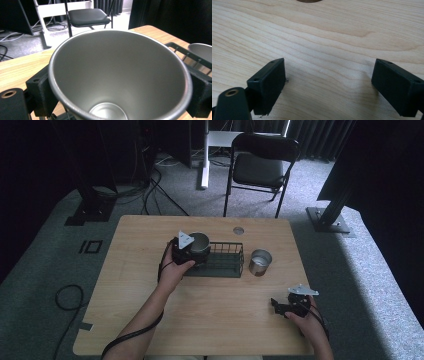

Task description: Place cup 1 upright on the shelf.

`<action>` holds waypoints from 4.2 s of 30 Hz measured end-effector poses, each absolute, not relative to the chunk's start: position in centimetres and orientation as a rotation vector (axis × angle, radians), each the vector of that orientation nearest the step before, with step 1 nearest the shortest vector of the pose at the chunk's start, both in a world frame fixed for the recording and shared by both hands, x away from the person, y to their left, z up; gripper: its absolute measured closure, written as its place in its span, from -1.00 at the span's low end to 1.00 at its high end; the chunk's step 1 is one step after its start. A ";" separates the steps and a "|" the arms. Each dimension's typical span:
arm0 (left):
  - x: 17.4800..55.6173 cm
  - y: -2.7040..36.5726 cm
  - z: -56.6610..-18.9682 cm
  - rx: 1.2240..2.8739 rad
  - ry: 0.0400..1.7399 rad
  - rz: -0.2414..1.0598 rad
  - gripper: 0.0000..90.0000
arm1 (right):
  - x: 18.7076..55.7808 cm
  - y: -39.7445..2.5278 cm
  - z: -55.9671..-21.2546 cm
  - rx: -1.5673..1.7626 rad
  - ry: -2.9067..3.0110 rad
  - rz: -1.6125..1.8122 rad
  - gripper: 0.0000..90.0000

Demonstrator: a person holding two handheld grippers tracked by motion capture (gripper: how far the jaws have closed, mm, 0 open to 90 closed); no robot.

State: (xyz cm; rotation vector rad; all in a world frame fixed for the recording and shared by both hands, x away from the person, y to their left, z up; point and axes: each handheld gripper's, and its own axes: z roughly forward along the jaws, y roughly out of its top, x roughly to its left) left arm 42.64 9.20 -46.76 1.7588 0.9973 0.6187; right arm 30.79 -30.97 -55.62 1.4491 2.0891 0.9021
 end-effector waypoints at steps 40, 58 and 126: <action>38.0 12.3 -46.8 1.774 0.958 0.586 -0.82 | 30.8 -31.0 -55.6 1.450 2.089 0.902 -0.74; 35.6 14.8 -47.3 1.777 0.959 0.595 -0.82 | 30.8 -31.0 -55.6 1.450 2.089 0.902 -0.74; 29.2 28.0 -54.1 1.801 1.361 0.620 -0.82 | 30.8 -31.0 -55.6 1.446 2.090 0.902 -0.74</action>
